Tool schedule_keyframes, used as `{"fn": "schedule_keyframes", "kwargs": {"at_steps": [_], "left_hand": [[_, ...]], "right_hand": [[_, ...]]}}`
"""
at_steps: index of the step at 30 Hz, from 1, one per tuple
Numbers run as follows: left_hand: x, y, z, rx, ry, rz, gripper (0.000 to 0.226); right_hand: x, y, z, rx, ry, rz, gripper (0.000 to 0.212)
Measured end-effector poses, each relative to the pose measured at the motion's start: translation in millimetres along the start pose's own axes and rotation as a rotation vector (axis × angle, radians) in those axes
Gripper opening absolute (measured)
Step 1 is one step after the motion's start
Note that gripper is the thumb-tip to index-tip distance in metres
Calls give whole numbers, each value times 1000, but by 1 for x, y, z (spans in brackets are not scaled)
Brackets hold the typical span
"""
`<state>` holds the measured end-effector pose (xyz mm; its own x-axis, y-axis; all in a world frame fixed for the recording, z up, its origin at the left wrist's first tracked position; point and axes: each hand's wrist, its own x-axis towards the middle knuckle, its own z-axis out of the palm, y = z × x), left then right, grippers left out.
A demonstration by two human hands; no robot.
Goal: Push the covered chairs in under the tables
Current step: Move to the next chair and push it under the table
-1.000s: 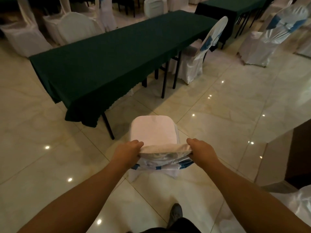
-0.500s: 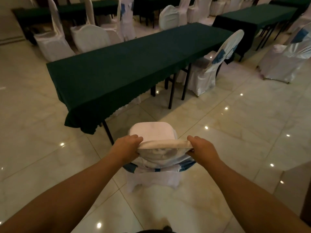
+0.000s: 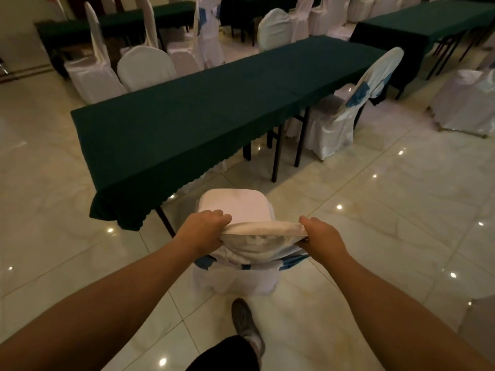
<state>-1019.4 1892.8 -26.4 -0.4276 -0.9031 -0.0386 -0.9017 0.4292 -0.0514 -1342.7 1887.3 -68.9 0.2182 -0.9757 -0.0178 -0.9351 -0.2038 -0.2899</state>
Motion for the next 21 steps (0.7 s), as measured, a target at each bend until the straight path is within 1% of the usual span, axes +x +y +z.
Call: {"fn": "schedule_keyframes", "kwargs": {"at_steps": [5, 12, 17, 21], "left_hand": [[64, -32, 2, -2, -34, -24, 37], [163, -93, 0, -33, -20, -63, 42], [213, -127, -9, -65, -32, -130, 41], [247, -147, -11, -42, -53, -198, 38]], "right_hand": [[80, 17, -5, -25, -15, -36, 36], [216, 30, -22, -70, -48, -82, 32], [293, 30, -31, -76, -50, -141, 37], [356, 33, -35, -149, -73, -206, 39]]}}
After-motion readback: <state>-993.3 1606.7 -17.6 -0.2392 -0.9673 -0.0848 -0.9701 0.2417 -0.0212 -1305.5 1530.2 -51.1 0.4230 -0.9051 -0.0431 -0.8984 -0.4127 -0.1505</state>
